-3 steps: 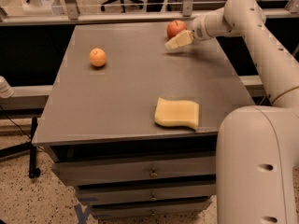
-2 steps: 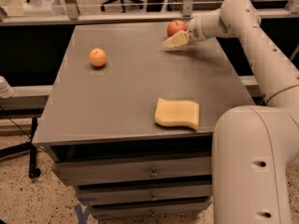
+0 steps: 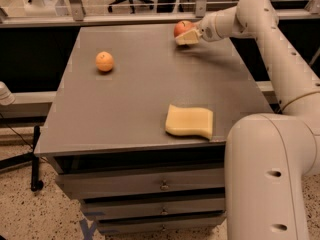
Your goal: Pick apple
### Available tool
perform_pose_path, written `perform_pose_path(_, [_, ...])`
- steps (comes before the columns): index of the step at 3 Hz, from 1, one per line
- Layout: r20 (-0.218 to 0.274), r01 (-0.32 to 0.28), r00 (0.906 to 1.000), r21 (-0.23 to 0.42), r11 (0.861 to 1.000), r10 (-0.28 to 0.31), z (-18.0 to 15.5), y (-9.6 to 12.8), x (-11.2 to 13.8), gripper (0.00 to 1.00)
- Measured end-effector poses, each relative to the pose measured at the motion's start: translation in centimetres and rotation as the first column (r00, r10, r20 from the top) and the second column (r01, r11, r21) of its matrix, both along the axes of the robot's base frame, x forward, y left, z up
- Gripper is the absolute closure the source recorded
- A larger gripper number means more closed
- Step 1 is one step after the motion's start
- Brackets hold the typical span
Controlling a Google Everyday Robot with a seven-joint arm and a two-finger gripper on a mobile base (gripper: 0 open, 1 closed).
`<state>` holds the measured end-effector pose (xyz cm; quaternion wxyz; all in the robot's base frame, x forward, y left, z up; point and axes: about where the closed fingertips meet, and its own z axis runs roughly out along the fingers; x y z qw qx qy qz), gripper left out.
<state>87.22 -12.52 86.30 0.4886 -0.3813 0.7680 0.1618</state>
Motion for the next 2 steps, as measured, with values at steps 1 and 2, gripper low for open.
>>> perform_pose_path(1, [0.018,-0.037,0.9991,0.004,0.999,0.037,1.5,0.1,-1.1,0.87])
perform_pose_path(2, [0.011,-0.12,0.9928,0.039,0.992,0.119,3.9,0.3,-4.1,1.0])
